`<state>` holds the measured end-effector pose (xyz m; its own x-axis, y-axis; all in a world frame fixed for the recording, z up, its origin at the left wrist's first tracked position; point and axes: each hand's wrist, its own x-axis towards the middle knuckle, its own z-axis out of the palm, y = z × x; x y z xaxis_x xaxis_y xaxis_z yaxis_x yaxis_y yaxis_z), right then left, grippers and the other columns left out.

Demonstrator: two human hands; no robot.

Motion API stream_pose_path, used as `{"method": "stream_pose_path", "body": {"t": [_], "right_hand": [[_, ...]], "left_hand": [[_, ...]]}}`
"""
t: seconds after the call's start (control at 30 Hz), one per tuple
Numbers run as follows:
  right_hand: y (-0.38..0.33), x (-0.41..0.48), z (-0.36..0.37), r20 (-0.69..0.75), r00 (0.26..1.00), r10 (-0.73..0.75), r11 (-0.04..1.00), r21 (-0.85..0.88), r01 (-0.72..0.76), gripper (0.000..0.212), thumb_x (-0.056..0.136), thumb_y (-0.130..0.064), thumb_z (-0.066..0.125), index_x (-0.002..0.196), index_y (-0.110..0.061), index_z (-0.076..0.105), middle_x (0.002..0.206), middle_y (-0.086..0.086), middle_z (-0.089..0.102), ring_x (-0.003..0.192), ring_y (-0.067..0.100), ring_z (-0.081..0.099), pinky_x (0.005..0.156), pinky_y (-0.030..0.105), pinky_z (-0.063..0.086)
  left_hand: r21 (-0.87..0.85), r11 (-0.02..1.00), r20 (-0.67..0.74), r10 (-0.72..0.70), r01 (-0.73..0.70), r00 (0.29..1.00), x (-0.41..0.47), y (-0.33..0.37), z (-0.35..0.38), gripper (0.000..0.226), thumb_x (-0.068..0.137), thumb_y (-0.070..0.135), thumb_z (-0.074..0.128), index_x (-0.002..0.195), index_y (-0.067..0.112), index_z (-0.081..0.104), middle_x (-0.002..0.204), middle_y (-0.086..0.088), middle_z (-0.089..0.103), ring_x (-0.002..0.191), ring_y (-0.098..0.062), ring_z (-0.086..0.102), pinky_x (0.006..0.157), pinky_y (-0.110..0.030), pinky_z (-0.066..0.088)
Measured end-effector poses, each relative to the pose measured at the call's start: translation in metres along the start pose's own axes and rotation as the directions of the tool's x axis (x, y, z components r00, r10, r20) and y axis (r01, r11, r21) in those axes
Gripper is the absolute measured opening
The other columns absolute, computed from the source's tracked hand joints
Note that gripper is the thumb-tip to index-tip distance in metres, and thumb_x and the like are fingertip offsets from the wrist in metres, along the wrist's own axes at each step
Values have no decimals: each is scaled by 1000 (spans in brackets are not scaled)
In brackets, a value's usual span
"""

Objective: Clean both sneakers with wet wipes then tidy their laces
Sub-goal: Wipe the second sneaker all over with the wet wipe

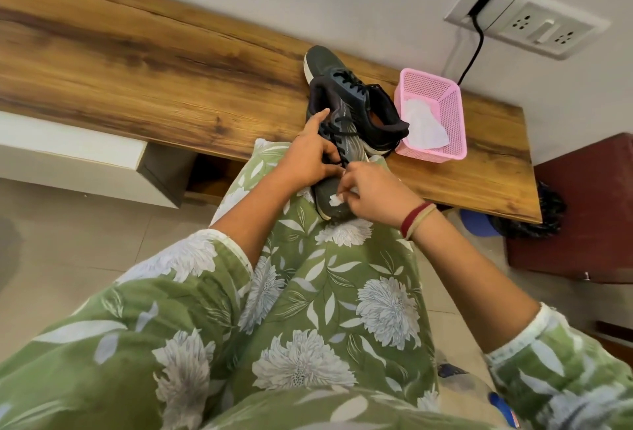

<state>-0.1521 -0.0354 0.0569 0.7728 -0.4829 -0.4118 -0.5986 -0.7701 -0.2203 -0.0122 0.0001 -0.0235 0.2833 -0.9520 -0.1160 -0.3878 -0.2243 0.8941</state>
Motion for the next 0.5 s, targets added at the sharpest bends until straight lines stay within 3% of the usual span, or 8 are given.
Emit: {"method": "stream_pose_path", "body": {"t": [0.07,0.13,0.23,0.33,0.43,0.5], "right_hand": [[2,4,-16,127,992,-27,999,34,23,13,86,-14,61,91,-16,73,101,2,64,97,18,57,84,26,44],[3,17,-19,113,993,-41,999,-23,43,12,84,-16,63,88,-20,74,97,2,65,95,19,59,82,30,46],[-1,29,-3,-73,996,-59,955,-295,35,19,90,-22,54,96,-21,72,99,8,60,96,29,57,80,39,43],[0,18,15,-194,981,-18,976,-215,-25,20,92,-21,52,96,-14,71,97,9,55,95,27,52,77,37,38],[2,10,-1,-2,1000,14,1000,24,-14,12,85,-13,63,88,-14,74,88,-1,59,85,12,51,72,21,34],[-3,12,-13,123,992,-36,999,2,36,10,80,-13,68,84,-18,76,79,-6,62,81,10,55,72,23,41]], "left_hand": [[134,990,-13,48,-46,999,1,-1,-1,39,73,12,80,105,-1,64,140,-12,43,102,-15,58,98,-29,42],[203,977,0,68,-67,998,2,-3,-4,19,76,16,77,81,1,67,152,-7,23,112,-14,53,96,-28,40],[199,978,-7,69,-66,998,3,-2,-5,15,78,15,74,78,1,68,152,-4,22,112,-20,56,93,-30,41],[177,982,-24,65,-59,998,5,-4,-4,14,76,17,76,75,9,64,151,0,25,113,-17,55,94,-27,39],[43,998,-41,38,-36,998,7,-5,-3,22,72,21,81,79,6,66,142,18,35,106,2,49,96,-22,37],[-74,997,-35,24,-26,999,8,-5,-5,25,70,16,82,84,10,62,115,35,47,96,11,50,100,-24,38]]}}
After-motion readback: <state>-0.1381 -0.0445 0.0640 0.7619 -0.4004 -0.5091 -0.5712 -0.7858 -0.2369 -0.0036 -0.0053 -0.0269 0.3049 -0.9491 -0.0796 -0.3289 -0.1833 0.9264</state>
